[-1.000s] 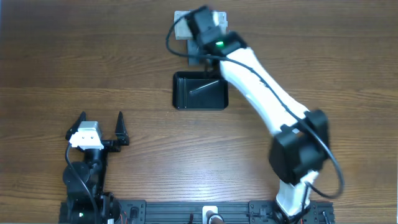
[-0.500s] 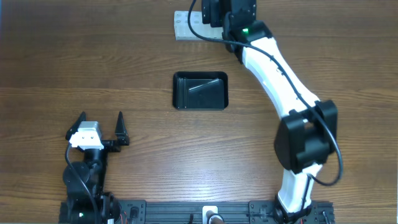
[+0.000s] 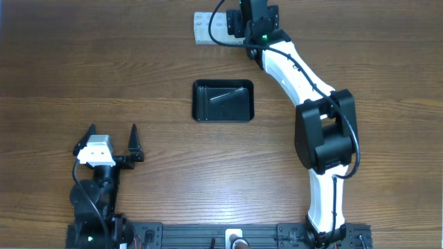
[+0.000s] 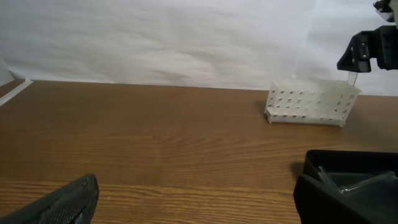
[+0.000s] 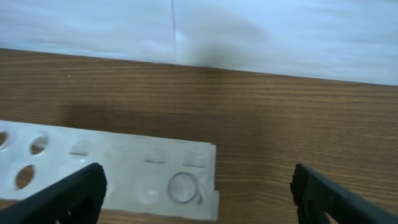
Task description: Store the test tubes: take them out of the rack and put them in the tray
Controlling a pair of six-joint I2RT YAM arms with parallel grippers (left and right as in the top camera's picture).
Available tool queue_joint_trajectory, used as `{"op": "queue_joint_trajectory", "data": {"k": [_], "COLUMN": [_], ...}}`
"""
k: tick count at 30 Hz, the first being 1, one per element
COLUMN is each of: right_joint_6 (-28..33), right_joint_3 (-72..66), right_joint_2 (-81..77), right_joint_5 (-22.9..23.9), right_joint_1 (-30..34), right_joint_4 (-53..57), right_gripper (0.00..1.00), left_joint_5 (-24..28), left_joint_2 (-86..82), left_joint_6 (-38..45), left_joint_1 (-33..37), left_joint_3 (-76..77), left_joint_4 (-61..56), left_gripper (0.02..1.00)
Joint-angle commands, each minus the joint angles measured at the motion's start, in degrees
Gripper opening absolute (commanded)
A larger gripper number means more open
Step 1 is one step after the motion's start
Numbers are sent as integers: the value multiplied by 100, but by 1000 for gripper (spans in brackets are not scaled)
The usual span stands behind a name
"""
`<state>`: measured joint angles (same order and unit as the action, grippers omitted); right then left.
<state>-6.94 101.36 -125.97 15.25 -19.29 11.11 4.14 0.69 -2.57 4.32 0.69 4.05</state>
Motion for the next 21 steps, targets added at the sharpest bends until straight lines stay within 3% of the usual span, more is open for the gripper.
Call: {"op": "queue_joint_trajectory", "data": {"k": [1,9,21], "right_joint_6": [37,39,39], "right_joint_3": [4,4,4], "right_joint_2": [-181,-411,-435], "right_joint_5": [118,114,46], "right_joint_1": [46,46,24], "right_joint_4": [-111,-319,-435], "right_gripper": [858,746,439], "left_joint_5": [74,74,74], "left_joint_2": [-31,-28,-31], "left_joint_6": [44,44,44], "left_joint_1": [35,35,35], "left_joint_3": [-35,-35,-35], "left_joint_4": [2,2,2], "left_gripper": [1000,998,1000]}}
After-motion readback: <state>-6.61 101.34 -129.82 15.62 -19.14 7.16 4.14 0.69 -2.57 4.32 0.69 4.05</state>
